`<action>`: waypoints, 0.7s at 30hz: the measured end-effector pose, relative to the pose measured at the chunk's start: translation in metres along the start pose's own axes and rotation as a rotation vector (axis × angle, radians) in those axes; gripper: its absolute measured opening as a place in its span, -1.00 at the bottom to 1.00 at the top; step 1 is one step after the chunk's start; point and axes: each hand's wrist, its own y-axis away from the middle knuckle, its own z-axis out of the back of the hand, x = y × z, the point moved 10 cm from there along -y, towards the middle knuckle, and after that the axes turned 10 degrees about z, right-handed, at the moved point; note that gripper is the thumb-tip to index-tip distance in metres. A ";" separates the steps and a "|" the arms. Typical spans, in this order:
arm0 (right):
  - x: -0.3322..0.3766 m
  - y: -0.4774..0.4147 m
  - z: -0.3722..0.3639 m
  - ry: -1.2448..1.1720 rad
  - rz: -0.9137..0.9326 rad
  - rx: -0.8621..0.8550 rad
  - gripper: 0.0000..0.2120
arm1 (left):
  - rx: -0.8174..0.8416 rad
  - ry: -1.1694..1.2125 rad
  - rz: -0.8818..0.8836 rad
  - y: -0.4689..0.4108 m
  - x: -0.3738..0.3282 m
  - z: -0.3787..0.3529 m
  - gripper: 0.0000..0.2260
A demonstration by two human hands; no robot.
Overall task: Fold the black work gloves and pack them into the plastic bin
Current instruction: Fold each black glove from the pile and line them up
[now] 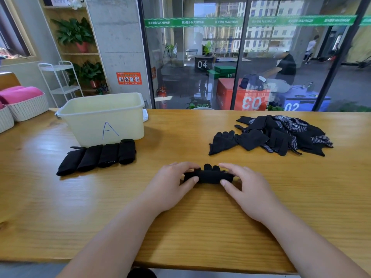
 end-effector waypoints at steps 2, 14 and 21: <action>-0.009 0.001 0.002 -0.143 -0.061 -0.038 -0.58 | 0.018 0.101 0.061 -0.001 0.006 0.001 -0.70; -0.016 -0.015 0.009 -0.166 -0.086 -0.239 -0.71 | -0.147 -0.040 0.139 -0.008 0.009 0.003 -0.77; -0.017 -0.019 0.003 -0.195 -0.036 -0.233 -0.66 | -0.058 -0.162 -0.290 0.015 -0.050 -0.015 -0.58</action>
